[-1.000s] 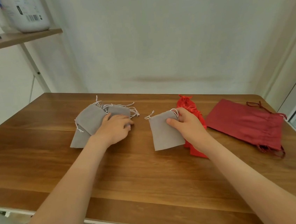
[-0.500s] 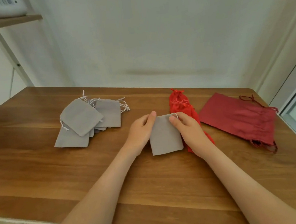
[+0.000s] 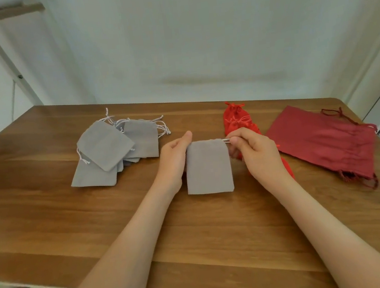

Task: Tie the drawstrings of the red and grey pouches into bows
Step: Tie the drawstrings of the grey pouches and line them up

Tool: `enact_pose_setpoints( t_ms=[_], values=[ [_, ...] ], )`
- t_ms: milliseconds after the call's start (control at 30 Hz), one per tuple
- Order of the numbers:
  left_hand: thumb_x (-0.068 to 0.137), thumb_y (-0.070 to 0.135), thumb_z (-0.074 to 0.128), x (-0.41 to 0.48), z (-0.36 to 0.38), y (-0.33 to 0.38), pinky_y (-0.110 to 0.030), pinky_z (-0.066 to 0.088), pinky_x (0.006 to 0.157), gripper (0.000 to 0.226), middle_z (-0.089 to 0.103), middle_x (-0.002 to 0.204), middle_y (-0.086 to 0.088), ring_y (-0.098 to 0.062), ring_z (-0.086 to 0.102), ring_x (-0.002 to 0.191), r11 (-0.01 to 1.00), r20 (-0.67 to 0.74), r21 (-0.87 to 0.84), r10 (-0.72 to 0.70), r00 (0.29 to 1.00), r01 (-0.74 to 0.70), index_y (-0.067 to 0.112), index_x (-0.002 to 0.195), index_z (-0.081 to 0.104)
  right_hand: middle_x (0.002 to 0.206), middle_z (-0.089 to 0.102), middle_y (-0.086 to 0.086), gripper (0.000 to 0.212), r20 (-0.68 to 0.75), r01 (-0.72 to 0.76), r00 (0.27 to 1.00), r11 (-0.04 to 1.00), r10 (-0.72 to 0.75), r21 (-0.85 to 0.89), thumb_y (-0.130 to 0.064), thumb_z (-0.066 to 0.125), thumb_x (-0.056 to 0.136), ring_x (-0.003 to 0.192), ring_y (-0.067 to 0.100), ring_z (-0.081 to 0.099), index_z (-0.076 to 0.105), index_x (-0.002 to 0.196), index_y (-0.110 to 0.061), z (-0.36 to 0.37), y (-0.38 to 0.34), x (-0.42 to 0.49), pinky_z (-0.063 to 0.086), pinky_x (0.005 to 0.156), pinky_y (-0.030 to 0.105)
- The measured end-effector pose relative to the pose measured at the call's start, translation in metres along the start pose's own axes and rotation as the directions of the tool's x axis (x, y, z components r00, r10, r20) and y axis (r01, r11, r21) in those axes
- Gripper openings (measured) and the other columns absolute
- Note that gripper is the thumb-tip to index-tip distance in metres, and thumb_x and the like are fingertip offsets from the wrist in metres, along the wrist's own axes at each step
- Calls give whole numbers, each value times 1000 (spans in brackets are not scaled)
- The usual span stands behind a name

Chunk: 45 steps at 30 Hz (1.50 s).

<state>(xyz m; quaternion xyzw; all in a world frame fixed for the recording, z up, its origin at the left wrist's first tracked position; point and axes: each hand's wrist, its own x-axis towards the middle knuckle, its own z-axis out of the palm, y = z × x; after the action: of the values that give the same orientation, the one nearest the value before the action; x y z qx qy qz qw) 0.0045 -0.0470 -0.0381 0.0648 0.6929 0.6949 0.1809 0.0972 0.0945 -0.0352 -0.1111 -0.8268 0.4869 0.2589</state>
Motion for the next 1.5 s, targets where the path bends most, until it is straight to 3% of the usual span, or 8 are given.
enact_pose_setpoints(
  t_ms=[100,333,533,700,833,1100,1300,1500],
  values=[
    [96,35,52,0,-3,1,-18,32,44,38,40,49,7,-8,37,47,997,-19,-74,-8,1000,6,18,63,42,68,63,-1,20,-47,4,999,1000,-5,-27,-12,49,96,61,7,54,65,84,-14,-2,-1,2,43,60,19],
    [96,30,52,-1,-8,0,-21,30,50,47,29,48,8,-9,27,48,979,-34,-186,83,996,-87,22,53,37,70,63,-5,24,-200,-58,978,998,60,19,-12,48,96,54,-2,44,61,81,-24,-19,-3,9,34,52,10],
    [97,24,37,-1,-17,0,-24,28,45,53,29,47,1,-13,26,45,937,144,-337,144,979,-88,21,44,31,107,65,-12,37,-40,1,999,998,2,61,-6,45,95,87,-4,56,62,114,-33,-17,-7,5,41,74,9],
    [75,23,47,-2,-11,-6,-26,33,50,31,35,47,-3,-18,31,47,928,283,-262,336,898,-264,20,47,34,122,45,-33,44,148,175,977,976,-155,-133,-23,60,92,97,-3,39,47,128,-43,-4,-17,1,27,92,10],
    [73,28,48,-4,-9,-6,-27,33,52,28,38,48,-4,-18,34,49,912,404,-207,410,817,-355,19,49,36,145,35,-12,45,293,260,941,920,-173,-293,-31,60,92,110,13,29,47,135,-35,13,-13,1,13,90,7],
    [71,32,51,-7,-9,0,-26,32,53,28,36,47,-4,-19,33,50,921,379,-150,389,840,-359,22,49,37,95,56,-2,22,294,184,949,955,-112,-232,-33,69,80,91,12,37,58,87,-15,11,-11,-3,29,74,7],
    [77,28,52,-8,-9,0,-24,35,51,34,37,48,-2,-18,34,50,932,326,-146,362,873,-332,20,49,36,77,58,3,18,350,44,935,998,-58,50,-36,58,92,75,10,48,58,85,-19,6,-18,-5,38,70,30],
    [85,25,47,-12,-5,1,-29,36,60,33,40,55,2,-14,41,59,897,270,134,376,887,-421,16,54,42,75,57,-9,15,389,128,917,988,-86,-84,-23,58,92,78,5,41,67,81,-22,6,-16,-2,30,72,15]
  ],
)
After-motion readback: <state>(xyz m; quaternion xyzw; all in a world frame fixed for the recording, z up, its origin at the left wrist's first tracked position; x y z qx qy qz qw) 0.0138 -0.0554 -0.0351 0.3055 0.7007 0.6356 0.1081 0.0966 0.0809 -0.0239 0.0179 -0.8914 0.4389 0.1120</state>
